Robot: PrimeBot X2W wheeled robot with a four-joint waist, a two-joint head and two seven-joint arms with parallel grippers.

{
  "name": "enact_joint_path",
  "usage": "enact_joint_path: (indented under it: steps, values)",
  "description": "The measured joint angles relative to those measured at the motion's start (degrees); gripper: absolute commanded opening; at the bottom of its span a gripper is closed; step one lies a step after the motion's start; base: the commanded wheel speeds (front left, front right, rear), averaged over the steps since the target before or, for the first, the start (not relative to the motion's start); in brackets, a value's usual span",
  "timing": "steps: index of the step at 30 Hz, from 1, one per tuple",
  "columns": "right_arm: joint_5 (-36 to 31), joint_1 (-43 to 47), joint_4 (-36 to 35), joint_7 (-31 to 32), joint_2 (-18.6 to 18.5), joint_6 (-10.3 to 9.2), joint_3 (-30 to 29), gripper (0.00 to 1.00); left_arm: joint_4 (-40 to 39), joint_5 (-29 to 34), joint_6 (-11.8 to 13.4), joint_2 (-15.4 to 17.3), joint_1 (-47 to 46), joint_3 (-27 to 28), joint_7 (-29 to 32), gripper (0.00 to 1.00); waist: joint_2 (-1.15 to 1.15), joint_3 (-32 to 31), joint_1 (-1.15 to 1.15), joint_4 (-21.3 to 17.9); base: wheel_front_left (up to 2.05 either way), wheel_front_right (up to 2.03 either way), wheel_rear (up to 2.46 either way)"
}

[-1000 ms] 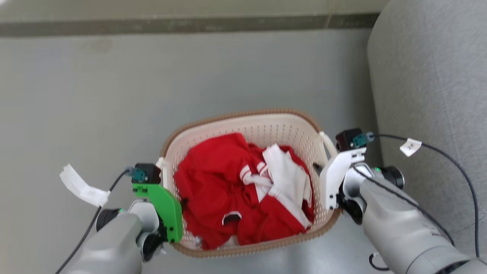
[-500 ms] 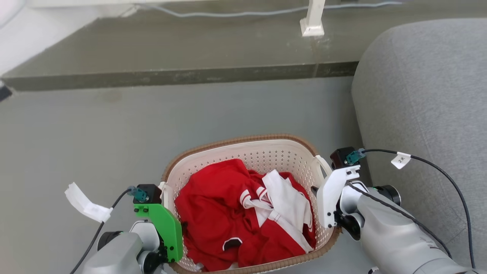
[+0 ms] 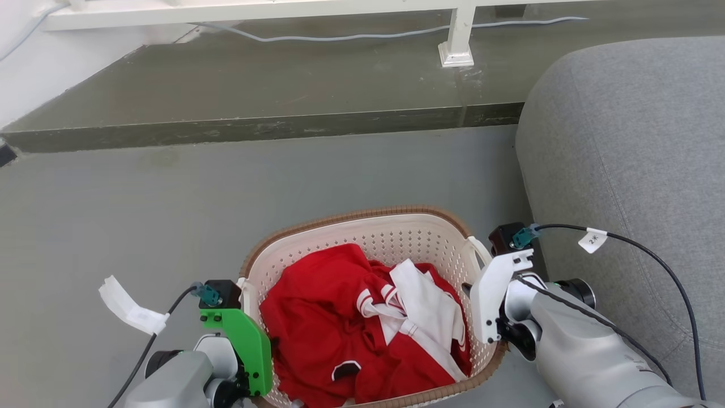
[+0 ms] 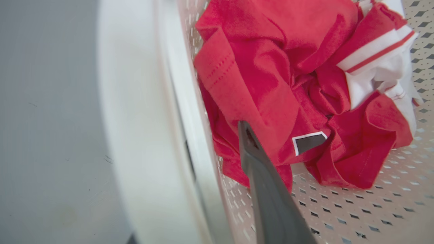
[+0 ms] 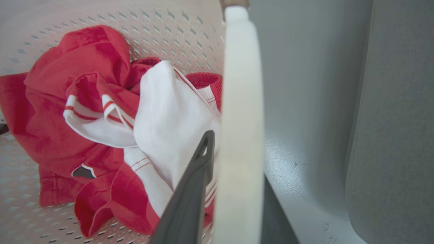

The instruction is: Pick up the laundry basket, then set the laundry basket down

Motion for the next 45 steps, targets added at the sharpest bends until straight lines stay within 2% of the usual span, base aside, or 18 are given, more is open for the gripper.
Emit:
enact_joint_path:
  steps: [22, 35, 45]
  values:
    - [1.9, -0.7, 0.0, -1.2, -0.2, -0.01, 1.4, 0.0, 0.0, -0.3, 0.0, 0.3, -0.5, -0.4, -1.8, 0.0, 0.0, 2.8, 0.0, -1.0, 0.0, 0.0, 0.0]
    - [1.9, -4.6, -0.7, -7.9, -0.2, -0.05, 0.6, 0.0, -0.6, 0.1, 0.0, 1.5, -5.1, 0.7, -9.1, 0.0, 0.0, 9.8, 0.0, -1.4, 0.0, 0.0, 0.0]
    - [1.6, -5.6, -0.7, -14.7, 0.1, -1.65, 0.1, 0.0, -0.9, 1.0, 0.0, 2.0, -7.5, 0.7, -15.1, 0.0, 0.0, 17.2, 0.0, -1.8, 0.0, 0.0, 0.0]
